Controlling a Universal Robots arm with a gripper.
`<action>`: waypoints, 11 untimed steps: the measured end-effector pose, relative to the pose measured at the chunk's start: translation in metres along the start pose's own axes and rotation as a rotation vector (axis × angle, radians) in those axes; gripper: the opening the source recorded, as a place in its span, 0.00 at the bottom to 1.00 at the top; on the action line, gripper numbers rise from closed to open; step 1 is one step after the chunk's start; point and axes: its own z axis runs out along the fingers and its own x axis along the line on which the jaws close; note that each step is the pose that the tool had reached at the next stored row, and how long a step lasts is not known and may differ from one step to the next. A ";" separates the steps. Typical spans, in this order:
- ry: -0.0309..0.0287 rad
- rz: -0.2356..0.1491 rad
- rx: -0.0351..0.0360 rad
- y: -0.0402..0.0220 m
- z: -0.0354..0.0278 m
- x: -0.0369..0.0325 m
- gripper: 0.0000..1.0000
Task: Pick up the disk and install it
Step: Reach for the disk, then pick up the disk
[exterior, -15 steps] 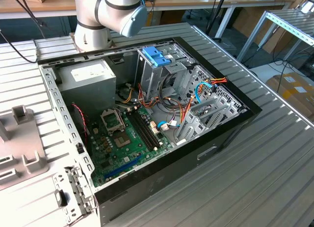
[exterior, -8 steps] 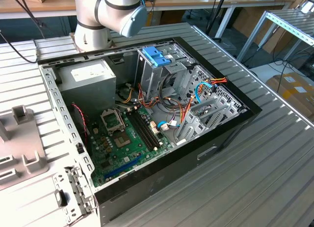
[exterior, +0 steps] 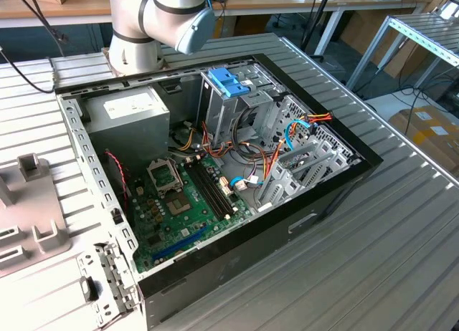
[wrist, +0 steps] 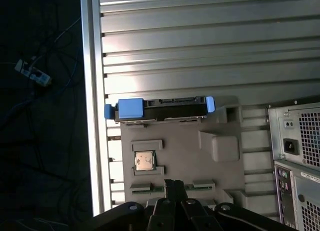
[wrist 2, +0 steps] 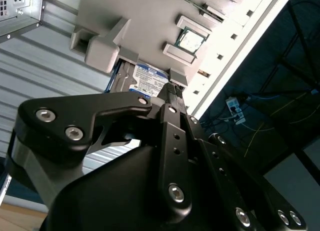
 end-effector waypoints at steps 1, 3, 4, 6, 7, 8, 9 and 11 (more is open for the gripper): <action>0.0000 0.000 0.0000 0.0000 0.0000 0.0000 0.11; 0.0001 0.000 0.0000 0.0000 0.0000 0.0000 0.11; 0.0001 0.000 0.0001 0.0000 0.0000 0.0000 0.11; 0.0002 0.000 0.0000 0.0000 0.0000 0.0000 0.11; 0.0002 0.000 0.0001 0.0000 0.0000 0.0000 0.11; 0.0002 0.000 0.0000 0.0000 0.0000 0.0000 0.11; 0.0002 -0.001 0.0000 0.0000 0.0000 0.0000 0.11; 0.0004 -0.005 0.0002 0.0000 0.0000 0.0000 0.11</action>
